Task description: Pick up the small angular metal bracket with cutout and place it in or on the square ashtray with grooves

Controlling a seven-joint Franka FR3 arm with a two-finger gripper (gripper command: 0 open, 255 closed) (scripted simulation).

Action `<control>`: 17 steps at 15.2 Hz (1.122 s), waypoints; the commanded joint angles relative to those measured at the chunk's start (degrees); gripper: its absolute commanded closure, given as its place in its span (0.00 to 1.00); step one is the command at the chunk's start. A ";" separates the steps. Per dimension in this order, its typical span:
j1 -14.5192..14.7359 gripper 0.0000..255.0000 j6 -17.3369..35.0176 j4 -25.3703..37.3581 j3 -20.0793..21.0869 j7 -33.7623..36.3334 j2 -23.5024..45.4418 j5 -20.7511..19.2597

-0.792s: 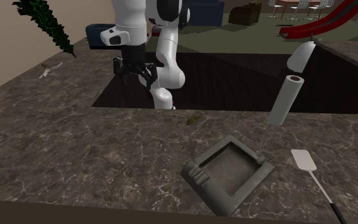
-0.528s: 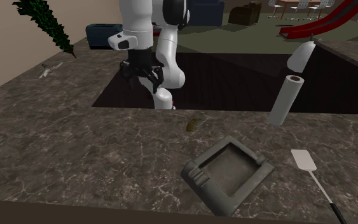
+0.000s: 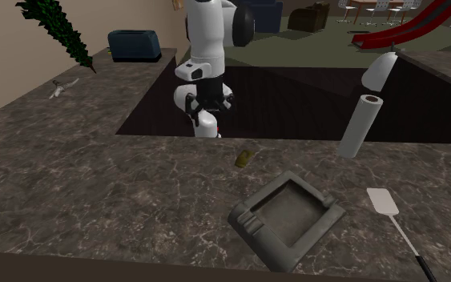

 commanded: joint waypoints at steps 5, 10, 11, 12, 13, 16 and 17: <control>6.92 0.00 7.01 -7.74 5.49 1.89 -4.47 8.07; 11.70 0.00 12.58 -11.85 9.77 3.14 -5.52 13.53; 11.83 0.00 13.47 -12.47 10.09 3.10 -5.25 13.84; 11.95 0.00 14.37 -13.07 10.42 3.05 -4.96 14.17; 12.07 0.00 15.28 -13.66 10.75 3.01 -4.63 14.49; 12.45 0.00 18.11 -15.36 11.77 2.85 -3.50 15.53; 12.52 0.00 18.67 -15.67 11.97 2.82 -3.25 15.73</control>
